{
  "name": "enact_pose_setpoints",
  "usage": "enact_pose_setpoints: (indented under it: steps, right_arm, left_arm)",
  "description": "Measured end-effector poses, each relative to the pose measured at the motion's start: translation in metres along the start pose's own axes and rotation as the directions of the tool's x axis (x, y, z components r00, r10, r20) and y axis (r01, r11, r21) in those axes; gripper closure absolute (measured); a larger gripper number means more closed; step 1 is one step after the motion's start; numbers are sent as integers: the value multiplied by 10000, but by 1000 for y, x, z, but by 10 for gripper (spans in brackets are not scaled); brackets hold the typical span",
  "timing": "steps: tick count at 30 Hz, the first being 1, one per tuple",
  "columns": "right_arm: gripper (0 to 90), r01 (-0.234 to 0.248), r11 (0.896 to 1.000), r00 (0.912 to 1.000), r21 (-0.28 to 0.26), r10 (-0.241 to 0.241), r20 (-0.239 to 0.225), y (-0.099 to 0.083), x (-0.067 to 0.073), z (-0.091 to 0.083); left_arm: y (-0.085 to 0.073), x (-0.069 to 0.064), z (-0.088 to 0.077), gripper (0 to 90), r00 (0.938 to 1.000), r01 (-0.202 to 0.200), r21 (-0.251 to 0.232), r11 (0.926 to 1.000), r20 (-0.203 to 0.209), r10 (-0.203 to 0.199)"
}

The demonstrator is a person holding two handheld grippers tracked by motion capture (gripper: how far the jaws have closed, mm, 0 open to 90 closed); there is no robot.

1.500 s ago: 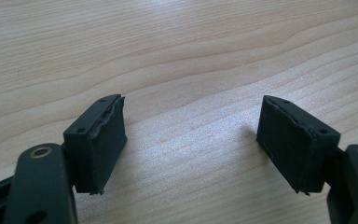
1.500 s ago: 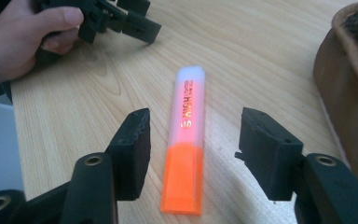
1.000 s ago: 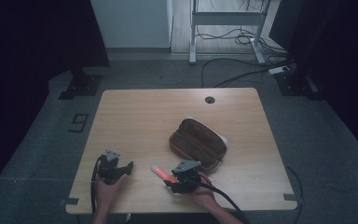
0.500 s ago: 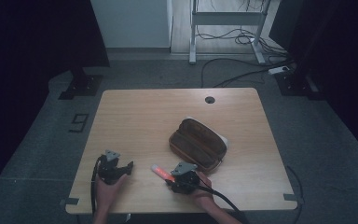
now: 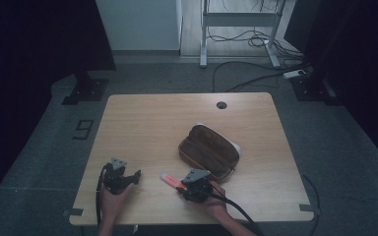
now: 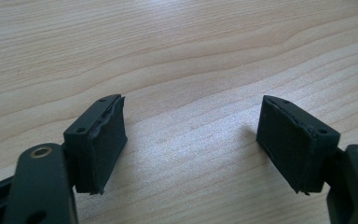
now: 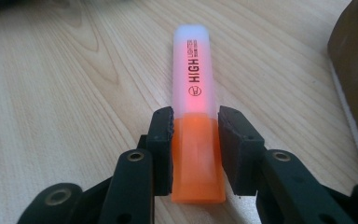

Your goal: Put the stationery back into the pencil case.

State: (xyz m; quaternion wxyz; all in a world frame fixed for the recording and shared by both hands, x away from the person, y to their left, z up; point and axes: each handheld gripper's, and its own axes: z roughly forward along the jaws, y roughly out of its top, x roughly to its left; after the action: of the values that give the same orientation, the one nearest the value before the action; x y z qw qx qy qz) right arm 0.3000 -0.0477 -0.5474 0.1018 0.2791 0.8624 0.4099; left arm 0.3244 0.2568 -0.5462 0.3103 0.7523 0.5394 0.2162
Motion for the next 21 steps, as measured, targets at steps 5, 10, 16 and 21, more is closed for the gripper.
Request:
enact_pose_setpoints:
  steps: [5,10,16,21]
  right_arm:
    - [656,-37,9996,9999,-267,33,-121,2,-3,-6]
    - [656,-311,9979,9990,-565,291,-352,5,-8,-14]
    - [657,-586,9942,9973,-901,544,-493,9,-14,-23]
    - [657,-785,9905,9960,-1125,731,-516,10,-19,-30]
  left_arm:
    - [0,0,0,236,10000,1,0,10000,0,-1]
    - [0,0,0,236,10000,2,2,10000,0,-2]
    - [0,0,0,236,10000,3,2,10000,1,-3]
    - [0,0,0,236,10000,3,3,10000,2,-3]
